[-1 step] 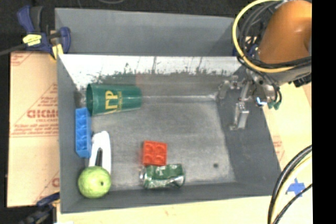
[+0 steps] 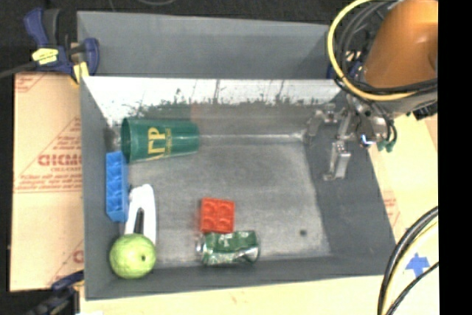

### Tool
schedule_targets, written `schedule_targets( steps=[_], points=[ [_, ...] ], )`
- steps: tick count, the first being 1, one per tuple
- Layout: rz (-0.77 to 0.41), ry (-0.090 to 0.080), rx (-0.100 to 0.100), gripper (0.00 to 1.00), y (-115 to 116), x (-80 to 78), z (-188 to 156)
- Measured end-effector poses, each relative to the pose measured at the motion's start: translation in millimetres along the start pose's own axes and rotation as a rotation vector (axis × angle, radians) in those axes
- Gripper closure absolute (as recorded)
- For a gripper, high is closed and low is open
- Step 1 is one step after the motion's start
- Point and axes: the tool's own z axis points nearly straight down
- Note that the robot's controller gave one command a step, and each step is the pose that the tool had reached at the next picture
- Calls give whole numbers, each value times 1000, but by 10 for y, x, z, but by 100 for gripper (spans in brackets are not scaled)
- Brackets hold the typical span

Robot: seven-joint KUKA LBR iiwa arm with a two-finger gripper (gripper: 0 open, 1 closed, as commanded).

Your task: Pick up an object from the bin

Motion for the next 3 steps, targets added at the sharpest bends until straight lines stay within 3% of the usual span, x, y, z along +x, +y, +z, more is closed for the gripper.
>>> schedule_targets(
  steps=[1,2,3],
  points=[
    [33,-10,1,0,164,24,344],
    [-37,0,-1,0,460,293,855],
    [-101,2,-4,0,387,323,1120]
  ],
)
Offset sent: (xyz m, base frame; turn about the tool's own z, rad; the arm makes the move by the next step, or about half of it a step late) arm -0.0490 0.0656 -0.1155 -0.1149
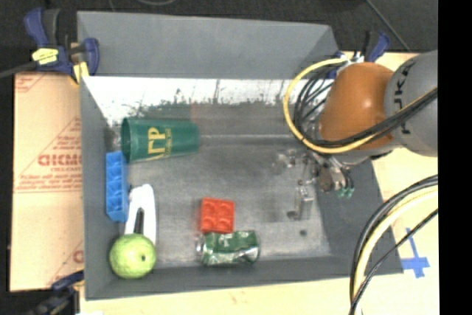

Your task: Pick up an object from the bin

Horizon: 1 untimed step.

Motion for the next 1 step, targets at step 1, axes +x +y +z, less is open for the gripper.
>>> schedule_targets(
  steps=[1],
  points=[
    [-17,0,2,100,1167,92,440]
  ],
)
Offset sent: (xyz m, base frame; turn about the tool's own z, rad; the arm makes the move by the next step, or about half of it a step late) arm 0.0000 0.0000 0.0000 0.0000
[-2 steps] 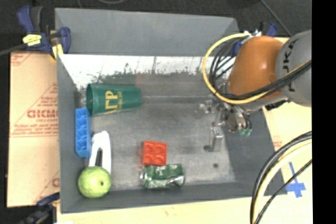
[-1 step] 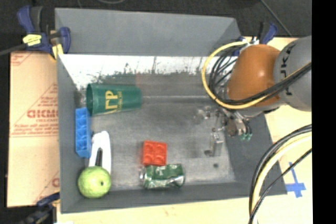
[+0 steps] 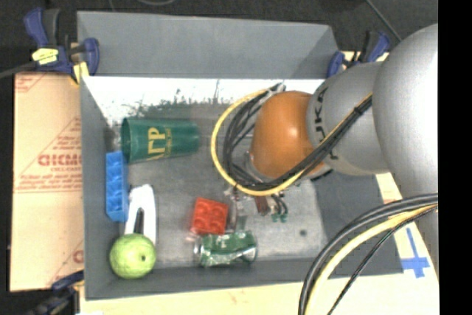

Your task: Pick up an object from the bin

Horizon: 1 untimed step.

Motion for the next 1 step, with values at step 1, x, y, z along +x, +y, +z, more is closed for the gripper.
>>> schedule_targets(
  steps=[1],
  points=[
    [-8,-2,-1,100,92,8,34]
  ],
)
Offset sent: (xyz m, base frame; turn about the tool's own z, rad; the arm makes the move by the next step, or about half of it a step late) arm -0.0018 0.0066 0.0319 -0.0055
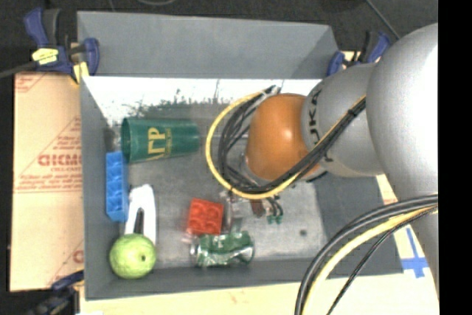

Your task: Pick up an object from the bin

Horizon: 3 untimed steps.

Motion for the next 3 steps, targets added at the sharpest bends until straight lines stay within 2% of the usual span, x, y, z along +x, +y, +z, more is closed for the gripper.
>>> schedule_targets(
  steps=[1,2,3],
  points=[
    [1,3,1,100,-23,2,-246],
    [-19,-2,2,0,44,2,-387],
    [-20,-3,2,0,44,1,-389]
  ],
)
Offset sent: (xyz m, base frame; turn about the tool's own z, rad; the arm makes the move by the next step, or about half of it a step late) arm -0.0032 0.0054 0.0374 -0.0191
